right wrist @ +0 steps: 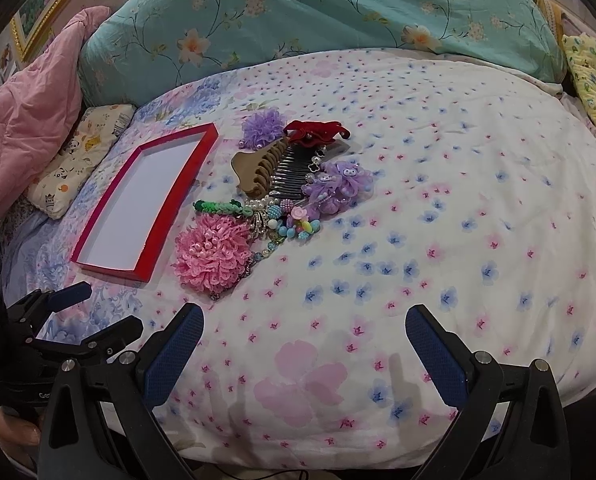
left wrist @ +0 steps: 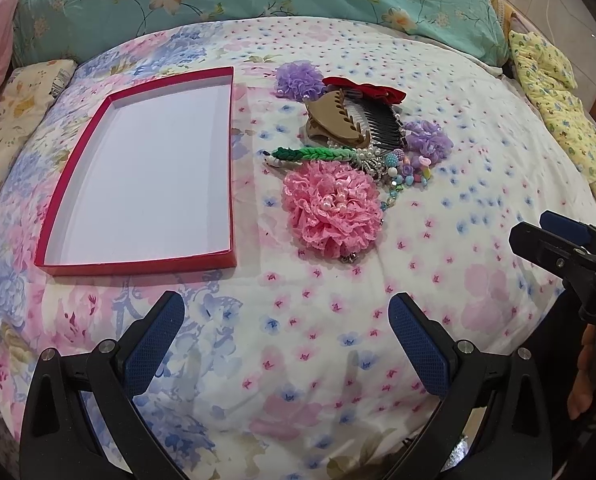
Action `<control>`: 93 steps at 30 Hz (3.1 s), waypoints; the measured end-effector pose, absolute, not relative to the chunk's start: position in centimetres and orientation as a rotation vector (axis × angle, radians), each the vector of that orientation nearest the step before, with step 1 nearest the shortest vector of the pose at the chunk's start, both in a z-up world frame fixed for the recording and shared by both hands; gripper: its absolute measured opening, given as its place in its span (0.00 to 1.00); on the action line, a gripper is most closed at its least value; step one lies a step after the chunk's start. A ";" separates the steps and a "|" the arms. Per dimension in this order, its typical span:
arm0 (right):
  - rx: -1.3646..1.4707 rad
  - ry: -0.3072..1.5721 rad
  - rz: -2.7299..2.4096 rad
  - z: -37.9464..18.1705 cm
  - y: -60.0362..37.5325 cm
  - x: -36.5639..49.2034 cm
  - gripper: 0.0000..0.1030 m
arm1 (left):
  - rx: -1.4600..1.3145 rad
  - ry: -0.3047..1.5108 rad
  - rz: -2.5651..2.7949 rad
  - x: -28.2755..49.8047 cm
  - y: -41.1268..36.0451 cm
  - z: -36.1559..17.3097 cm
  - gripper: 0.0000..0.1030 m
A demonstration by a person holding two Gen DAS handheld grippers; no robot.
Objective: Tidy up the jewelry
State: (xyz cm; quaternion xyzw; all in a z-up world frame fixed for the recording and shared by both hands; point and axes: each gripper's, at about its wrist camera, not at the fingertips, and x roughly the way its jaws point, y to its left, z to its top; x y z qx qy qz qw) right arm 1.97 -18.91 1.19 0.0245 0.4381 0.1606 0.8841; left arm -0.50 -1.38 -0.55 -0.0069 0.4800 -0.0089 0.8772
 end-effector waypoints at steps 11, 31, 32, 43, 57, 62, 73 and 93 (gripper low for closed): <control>0.044 0.920 0.325 1.0 -19.2 2.2 0.98 | -0.023 1.011 -0.023 0.1 -1.8 -0.9 1.00; 0.106 0.868 0.328 0.5 -20.4 5.8 0.90 | -0.084 1.007 -0.077 3.8 -1.1 -0.7 0.96; 0.115 0.870 0.327 0.4 -20.6 6.3 0.89 | -0.086 1.008 -0.082 4.2 -1.2 -0.7 0.95; 0.200 0.899 0.288 -0.9 -21.0 13.1 0.60 | -0.100 1.084 -0.132 8.6 -2.6 -3.8 0.68; 0.243 0.903 0.334 -1.1 -20.8 14.0 0.00 | -0.116 1.063 -0.228 8.4 -2.7 -3.6 0.15; 0.264 0.868 0.353 0.4 -21.8 12.1 0.00 | -0.123 1.015 -0.250 7.4 -2.3 -1.7 0.14; 0.281 0.812 0.449 3.6 -20.9 8.0 0.00 | -0.181 0.951 -0.283 4.6 -0.2 1.3 0.14; 0.175 0.844 0.788 3.9 -5.1 8.1 0.00 | -0.319 0.894 0.041 2.3 15.0 1.5 0.14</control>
